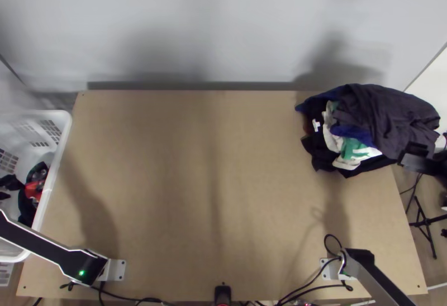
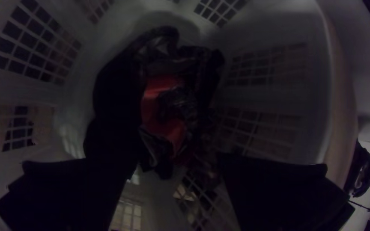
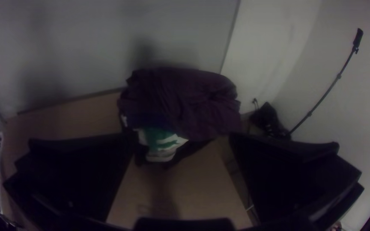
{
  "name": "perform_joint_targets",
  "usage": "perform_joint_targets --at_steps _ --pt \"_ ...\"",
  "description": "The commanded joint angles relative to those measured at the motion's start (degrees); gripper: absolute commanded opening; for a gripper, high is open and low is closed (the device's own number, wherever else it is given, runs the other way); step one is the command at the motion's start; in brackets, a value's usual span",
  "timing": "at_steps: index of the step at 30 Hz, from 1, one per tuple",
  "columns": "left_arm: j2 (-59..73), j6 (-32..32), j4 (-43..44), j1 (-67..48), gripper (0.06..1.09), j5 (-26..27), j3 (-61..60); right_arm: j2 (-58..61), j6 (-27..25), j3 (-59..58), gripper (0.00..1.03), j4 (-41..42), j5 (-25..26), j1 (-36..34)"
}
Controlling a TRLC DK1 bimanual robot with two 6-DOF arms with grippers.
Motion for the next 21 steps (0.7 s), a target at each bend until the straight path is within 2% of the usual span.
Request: perform_joint_targets --at_steps 1,11,19,21 --pt "7.94 -1.76 0.79 -0.78 1.00 -0.38 2.93 1.67 -0.14 3.05 0.98 -0.83 -0.02 0.14" --pt "12.60 -4.22 5.54 -1.66 1.00 -0.38 3.63 4.84 -0.22 7.53 0.98 -1.18 -0.11 0.14" --pt "15.94 -6.24 5.89 -2.81 1.00 -0.38 7.41 7.21 -0.22 9.99 0.98 -1.09 -0.11 0.14" --pt "16.64 -6.77 5.89 -3.24 0.95 -0.38 8.02 7.65 -0.22 10.26 0.98 -1.09 -0.11 0.14"
